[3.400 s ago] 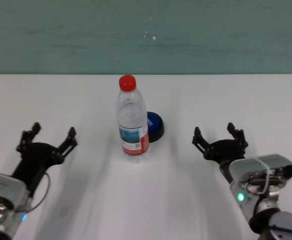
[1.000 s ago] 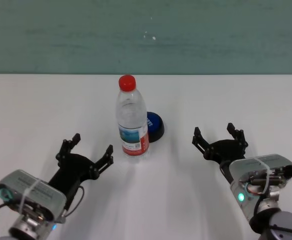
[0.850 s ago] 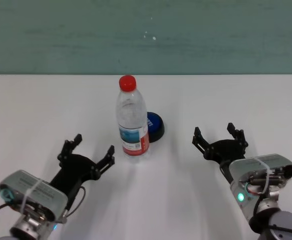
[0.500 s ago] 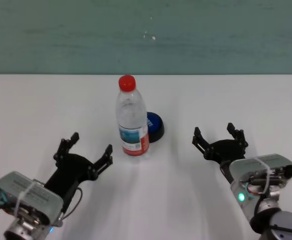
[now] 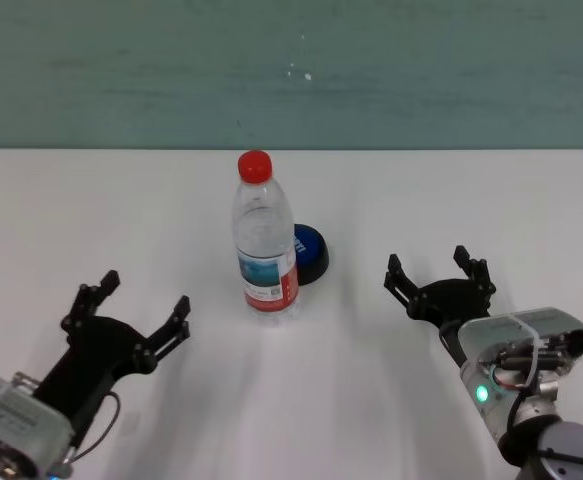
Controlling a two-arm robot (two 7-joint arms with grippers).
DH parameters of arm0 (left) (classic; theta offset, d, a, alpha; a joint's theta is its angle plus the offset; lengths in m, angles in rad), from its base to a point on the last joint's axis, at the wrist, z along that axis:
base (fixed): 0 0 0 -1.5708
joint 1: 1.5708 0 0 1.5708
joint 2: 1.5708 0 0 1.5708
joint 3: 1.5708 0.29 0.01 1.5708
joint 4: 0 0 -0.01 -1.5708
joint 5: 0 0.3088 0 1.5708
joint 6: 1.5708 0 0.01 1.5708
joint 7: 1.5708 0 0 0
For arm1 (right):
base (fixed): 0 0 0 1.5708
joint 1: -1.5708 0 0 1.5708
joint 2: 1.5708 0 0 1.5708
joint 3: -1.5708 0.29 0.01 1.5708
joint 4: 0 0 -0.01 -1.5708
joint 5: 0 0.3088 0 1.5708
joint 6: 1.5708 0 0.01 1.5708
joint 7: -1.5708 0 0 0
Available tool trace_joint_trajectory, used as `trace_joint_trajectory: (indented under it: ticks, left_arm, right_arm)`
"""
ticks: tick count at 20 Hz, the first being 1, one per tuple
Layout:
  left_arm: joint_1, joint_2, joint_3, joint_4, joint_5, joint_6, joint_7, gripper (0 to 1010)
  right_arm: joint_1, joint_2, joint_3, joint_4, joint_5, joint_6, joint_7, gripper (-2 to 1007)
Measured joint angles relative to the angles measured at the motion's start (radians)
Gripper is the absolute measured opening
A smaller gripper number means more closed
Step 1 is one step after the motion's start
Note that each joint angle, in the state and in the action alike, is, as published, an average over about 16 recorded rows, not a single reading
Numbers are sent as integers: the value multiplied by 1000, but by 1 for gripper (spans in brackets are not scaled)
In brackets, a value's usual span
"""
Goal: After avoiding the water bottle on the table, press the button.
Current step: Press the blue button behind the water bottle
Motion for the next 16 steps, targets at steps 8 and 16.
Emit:
trace_joint_trajectory:
  ticks: [8, 16]
  left_arm:
    - [42, 39, -79, -31, -84, -14, -43, 1000]
    - [13, 73, -145, 27, -164, -27, -84, 1000]
  right_arm:
    - [0, 0, 0, 0, 0, 0, 0, 1004]
    - [0, 0, 0, 0, 0, 0, 0, 1004]
